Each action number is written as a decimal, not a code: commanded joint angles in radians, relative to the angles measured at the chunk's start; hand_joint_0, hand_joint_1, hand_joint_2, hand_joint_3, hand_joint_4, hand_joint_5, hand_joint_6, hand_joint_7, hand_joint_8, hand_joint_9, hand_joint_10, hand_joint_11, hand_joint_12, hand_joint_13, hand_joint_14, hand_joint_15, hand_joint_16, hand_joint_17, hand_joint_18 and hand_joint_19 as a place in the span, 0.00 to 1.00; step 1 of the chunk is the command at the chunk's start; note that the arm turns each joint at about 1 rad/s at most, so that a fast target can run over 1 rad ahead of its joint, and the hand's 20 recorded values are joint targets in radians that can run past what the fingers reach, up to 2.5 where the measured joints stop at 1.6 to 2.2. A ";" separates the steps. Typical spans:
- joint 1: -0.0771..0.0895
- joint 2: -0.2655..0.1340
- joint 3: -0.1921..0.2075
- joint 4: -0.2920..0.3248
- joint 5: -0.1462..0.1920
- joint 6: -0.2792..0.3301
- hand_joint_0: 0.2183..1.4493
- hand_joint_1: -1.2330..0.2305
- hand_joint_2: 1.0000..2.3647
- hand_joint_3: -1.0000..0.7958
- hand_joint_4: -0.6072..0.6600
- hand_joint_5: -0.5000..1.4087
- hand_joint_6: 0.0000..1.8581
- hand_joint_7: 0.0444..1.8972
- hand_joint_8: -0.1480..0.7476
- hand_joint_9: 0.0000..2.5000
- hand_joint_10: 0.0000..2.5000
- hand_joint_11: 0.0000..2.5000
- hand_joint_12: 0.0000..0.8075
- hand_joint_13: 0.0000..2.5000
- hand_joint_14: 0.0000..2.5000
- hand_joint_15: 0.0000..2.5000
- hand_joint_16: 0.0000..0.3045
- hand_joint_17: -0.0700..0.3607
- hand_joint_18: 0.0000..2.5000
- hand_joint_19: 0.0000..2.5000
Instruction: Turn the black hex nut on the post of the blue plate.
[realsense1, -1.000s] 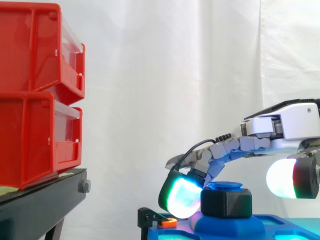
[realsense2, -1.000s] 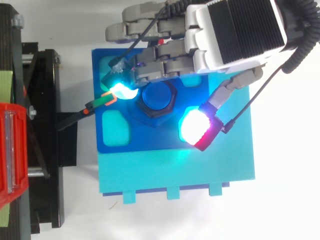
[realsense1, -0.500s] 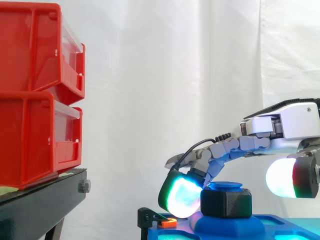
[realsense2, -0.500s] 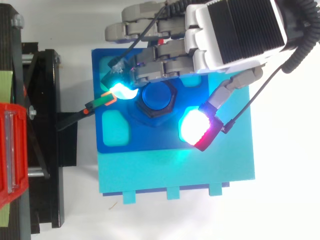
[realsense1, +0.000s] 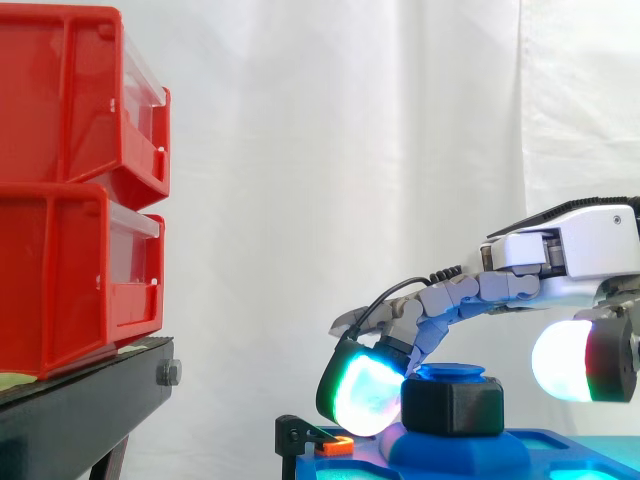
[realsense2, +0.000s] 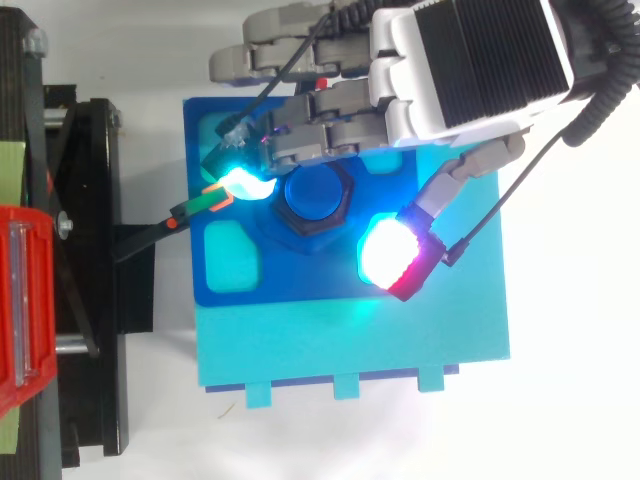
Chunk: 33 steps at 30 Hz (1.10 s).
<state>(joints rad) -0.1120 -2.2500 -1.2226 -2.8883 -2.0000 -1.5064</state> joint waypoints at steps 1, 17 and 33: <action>0.000 0.000 0.000 -0.003 0.000 0.000 0.22 0.60 0.00 0.28 0.61 0.19 0.28 0.64 0.34 0.08 0.07 0.13 0.24 0.04 0.00 0.08 0.12 0.36 0.00 0.04; 0.000 0.000 0.000 -0.006 0.000 0.000 0.29 0.48 0.01 0.37 0.64 0.18 0.28 0.66 0.33 0.09 0.01 0.18 0.20 0.04 0.00 0.09 0.11 0.33 0.00 0.04; 0.000 0.000 0.000 -0.012 0.000 0.000 0.29 0.44 0.01 0.36 0.62 0.19 0.28 0.67 0.33 0.09 0.00 0.18 0.20 0.04 0.00 0.08 0.11 0.33 0.00 0.04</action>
<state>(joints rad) -0.1119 -2.2502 -1.2226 -2.9007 -2.0003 -1.5064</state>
